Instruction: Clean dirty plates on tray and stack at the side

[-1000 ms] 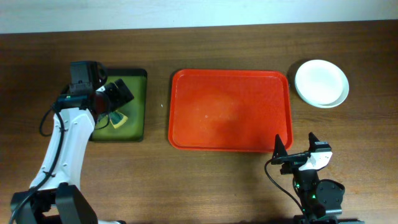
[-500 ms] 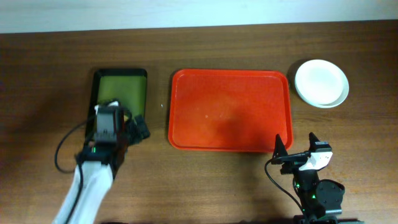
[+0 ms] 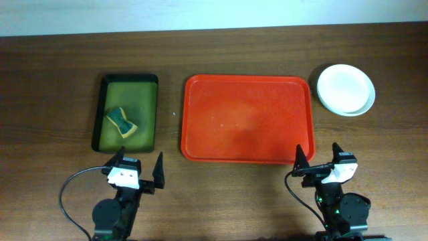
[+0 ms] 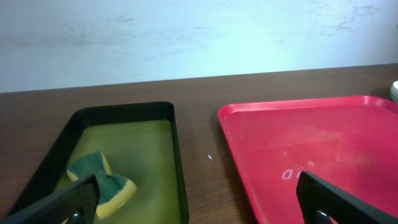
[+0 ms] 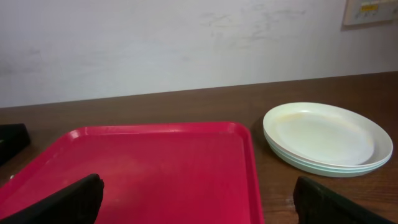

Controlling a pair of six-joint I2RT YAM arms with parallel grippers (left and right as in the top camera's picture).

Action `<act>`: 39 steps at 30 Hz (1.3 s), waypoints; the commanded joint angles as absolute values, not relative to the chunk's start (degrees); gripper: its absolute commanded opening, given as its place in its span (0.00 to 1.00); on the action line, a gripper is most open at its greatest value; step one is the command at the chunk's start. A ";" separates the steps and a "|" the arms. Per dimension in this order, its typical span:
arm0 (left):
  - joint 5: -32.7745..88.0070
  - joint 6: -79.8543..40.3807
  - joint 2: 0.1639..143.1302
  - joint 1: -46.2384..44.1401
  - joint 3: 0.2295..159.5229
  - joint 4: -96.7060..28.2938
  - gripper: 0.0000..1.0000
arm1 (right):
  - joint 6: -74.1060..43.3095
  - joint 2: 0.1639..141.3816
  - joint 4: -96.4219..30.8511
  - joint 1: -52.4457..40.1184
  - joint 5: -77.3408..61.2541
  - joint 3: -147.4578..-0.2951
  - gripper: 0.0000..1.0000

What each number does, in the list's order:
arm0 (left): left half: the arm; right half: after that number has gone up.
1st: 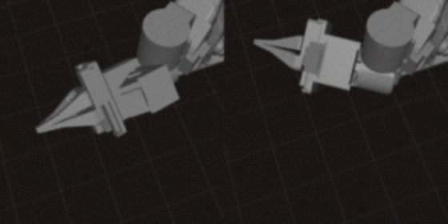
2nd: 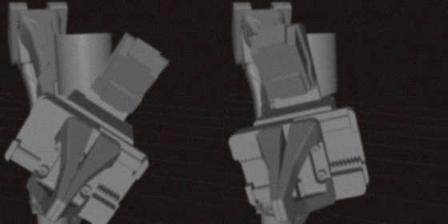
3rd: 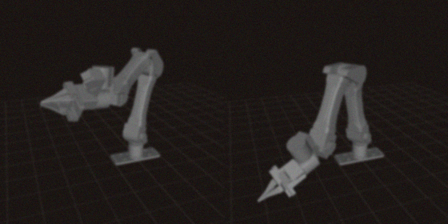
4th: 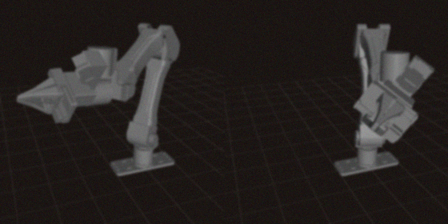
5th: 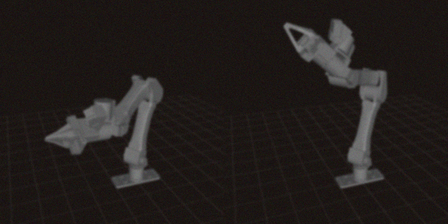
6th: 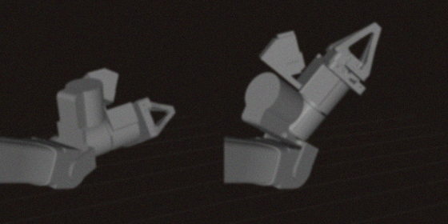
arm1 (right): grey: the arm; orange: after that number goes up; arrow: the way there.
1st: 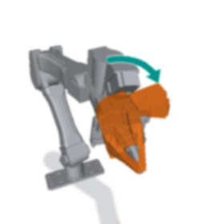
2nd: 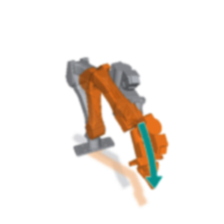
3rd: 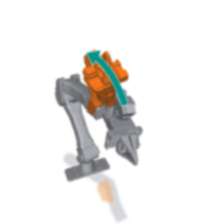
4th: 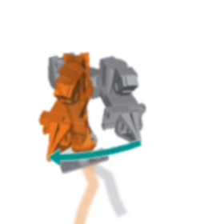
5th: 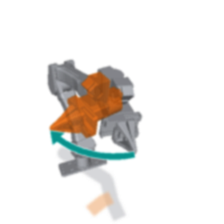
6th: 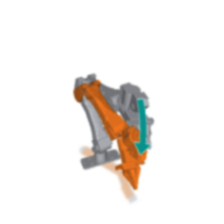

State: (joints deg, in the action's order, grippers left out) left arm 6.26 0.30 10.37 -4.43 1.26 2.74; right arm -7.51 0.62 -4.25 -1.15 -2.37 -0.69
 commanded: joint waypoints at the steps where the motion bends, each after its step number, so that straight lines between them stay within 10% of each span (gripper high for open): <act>1: 7.46 2.42 7.09 -4.27 0.51 1.72 0.99 | -7.40 0.21 -4.49 -0.73 -1.87 -0.32 0.98; 39: -7.57 -1.32 0.30 -2.85 0.43 -4.38 0.99 | -7.40 0.21 -4.49 -0.73 -1.87 -0.32 0.98</act>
State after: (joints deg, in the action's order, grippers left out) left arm -5.69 1.91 0.82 -3.73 0.84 -4.49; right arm -7.51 0.58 -4.25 -1.15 -2.35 -0.69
